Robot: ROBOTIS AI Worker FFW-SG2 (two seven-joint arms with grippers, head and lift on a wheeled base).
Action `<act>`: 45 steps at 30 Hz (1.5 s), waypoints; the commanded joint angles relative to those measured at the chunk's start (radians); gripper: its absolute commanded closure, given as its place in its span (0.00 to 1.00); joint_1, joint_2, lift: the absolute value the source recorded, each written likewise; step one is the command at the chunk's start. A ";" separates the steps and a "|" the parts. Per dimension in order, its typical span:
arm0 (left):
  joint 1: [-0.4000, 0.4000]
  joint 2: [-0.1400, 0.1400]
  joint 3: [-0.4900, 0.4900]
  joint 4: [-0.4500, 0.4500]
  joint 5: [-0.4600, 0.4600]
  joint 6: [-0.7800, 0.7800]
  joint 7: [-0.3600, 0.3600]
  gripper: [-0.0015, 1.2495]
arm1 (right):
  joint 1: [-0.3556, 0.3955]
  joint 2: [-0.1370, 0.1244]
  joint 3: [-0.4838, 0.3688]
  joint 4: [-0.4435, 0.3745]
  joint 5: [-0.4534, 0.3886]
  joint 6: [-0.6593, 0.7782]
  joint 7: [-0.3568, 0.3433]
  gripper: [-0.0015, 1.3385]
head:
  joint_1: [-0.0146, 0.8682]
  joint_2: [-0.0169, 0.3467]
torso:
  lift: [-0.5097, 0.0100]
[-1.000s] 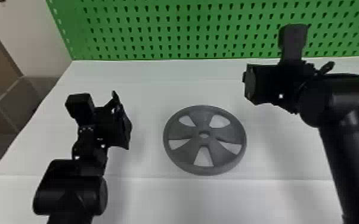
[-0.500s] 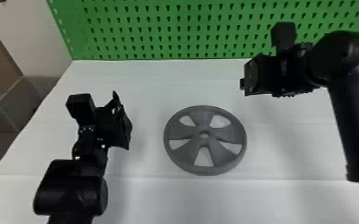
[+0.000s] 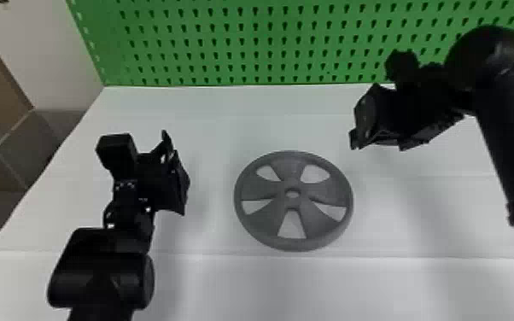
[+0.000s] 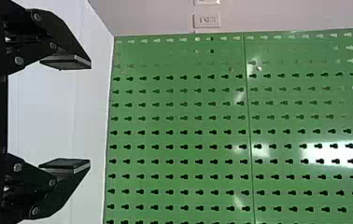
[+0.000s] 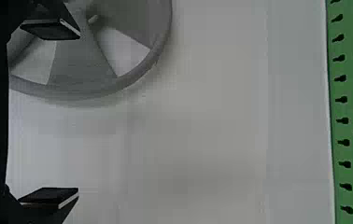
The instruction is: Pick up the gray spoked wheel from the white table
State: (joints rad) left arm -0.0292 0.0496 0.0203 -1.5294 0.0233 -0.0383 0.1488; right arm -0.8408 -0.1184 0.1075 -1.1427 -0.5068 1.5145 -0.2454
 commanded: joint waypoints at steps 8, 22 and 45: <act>-0.009 0.009 -0.017 0.000 -0.011 0.011 0.000 0.40 | -0.104 -0.012 0.011 0.236 -0.022 0.049 -0.009 0.09 | 0.90 0.34 | 0.85; -0.023 0.021 -0.040 0.002 -0.016 0.028 0.000 0.40 | -0.175 -0.047 0.149 0.466 -0.205 -0.002 -0.009 0.09 | 0.90 0.34 | 0.85; -0.031 0.022 -0.045 0.006 -0.014 0.028 0.000 0.40 | -0.190 -0.053 0.175 0.506 -0.193 -0.020 -0.011 0.09 | 0.90 0.34 | 0.85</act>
State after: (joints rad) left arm -0.0594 0.0720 -0.0246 -1.5232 0.0092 -0.0107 0.1488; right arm -1.0320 -0.1705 0.2658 -0.6366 -0.6938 1.5048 -0.2562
